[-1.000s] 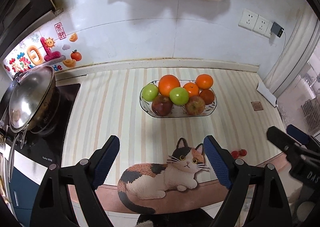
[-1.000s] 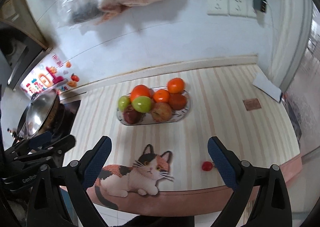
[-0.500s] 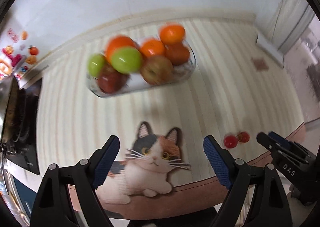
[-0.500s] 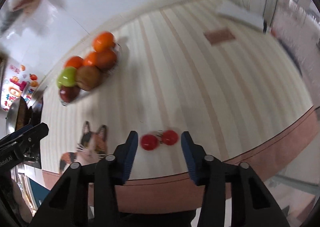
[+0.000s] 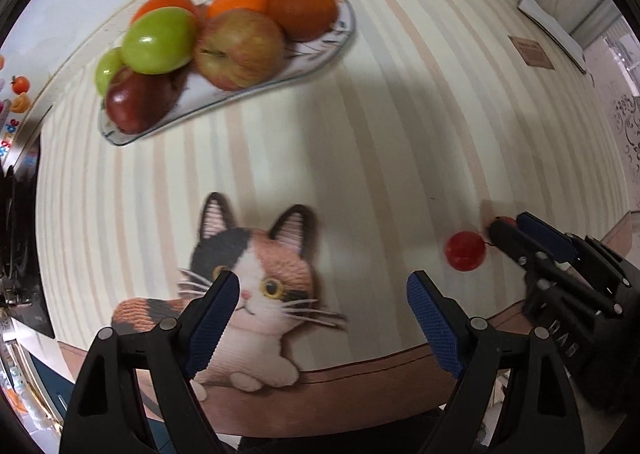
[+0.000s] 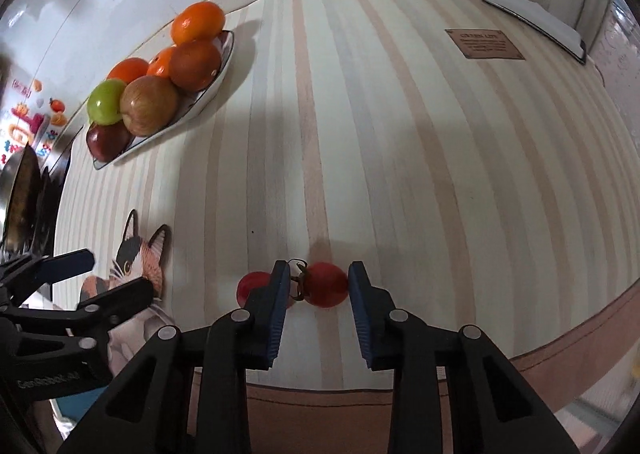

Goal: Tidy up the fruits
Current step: 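Grasp a small red tomato with the right tool, then carry the red tomato onto the floral plate and open the right tool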

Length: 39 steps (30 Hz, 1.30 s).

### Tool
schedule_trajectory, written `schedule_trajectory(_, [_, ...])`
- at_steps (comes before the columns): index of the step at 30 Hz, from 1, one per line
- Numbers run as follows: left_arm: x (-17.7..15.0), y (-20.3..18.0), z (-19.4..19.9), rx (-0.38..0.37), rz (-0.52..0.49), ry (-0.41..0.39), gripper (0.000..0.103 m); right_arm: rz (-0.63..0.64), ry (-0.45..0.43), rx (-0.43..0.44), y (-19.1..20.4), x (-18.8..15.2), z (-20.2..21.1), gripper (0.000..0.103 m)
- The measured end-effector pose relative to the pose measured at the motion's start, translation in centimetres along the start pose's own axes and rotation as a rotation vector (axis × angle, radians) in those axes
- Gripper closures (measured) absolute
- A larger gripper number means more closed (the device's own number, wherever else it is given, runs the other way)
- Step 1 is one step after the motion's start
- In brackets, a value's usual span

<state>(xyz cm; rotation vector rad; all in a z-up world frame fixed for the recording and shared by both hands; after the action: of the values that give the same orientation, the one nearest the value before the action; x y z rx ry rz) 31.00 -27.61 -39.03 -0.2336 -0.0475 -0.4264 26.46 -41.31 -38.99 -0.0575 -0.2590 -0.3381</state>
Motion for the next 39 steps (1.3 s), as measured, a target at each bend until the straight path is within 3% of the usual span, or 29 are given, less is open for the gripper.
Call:
schedule_trajectory(3, [0.0, -1.0, -0.8, -0.012, -0.012, 0.021, 0.017, 0.001, -0.014, 0.016, -0.1, 0.1, 0.2, 0.077])
schedule_trajectory(10, [0.6, -3.9, -2.7, -0.061, -0.044, 0.061, 0.017, -0.12, -0.029, 0.065, -3.6, -0.2, 1.9, 0.077])
schedule_trajectory(16, [1.3, -7.2, -5.1, -0.106, -0.102, 0.102, 0.018, -0.158, -0.018, 0.05, -5.4, -0.8, 1.8, 0.077])
schedule_trajectory(17, [1.3, -7.6, -5.4, -0.108, -0.112, 0.107, 0.023, -0.163, -0.019, 0.048, -5.6, -1.1, 1.8, 0.077])
schedule_trajectory(20, [1.1, -8.6, -6.5, -0.096, -0.146, 0.137, 0.052, -0.173, -0.018, 0.043, -6.3, -1.4, 1.9, 0.077])
schedule_trajectory(21, [1.2, -8.9, -6.3, -0.086, -0.17, 0.116, 0.063, -0.175, -0.019, 0.041, -6.4, -1.4, 2.0, 0.077])
schedule_trajectory(23, [0.9, -9.2, -6.2, -0.078, -0.193, 0.114, 0.076, -0.176, -0.022, 0.04, -6.5, -1.2, 2.1, 0.077])
schedule_trajectory(29, [1.7, -7.7, -4.0, -0.107, -0.137, 0.078, 0.076, -0.162, -0.047, 0.064, -5.7, 0.3, 3.4, 0.077])
schedule_trajectory(35, [4.8, -3.9, 2.1, -0.152, -0.011, -0.075, 0.076, -0.116, -0.077, 0.165, -1.5, 4.0, 5.2, 0.077])
schedule_trajectory(39, [7.2, 1.7, 5.5, -0.137, 0.089, -0.174, 0.076, -0.094, -0.076, 0.259, 2.7, 7.6, 5.2, 0.077])
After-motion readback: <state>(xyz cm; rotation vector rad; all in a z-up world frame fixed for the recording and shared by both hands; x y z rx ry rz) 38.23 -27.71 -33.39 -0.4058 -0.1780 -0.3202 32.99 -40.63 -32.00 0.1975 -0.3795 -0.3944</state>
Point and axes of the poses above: each gripper's, at about its wrist camera, not at the fingertips, and z roughly against the way its jaws point, y to its left, x to its top, the point moved 10 cm from there along -z, roughly the way its jaws point, and after that the axes turned 15 degrees about -x, right-handed, at the moved point
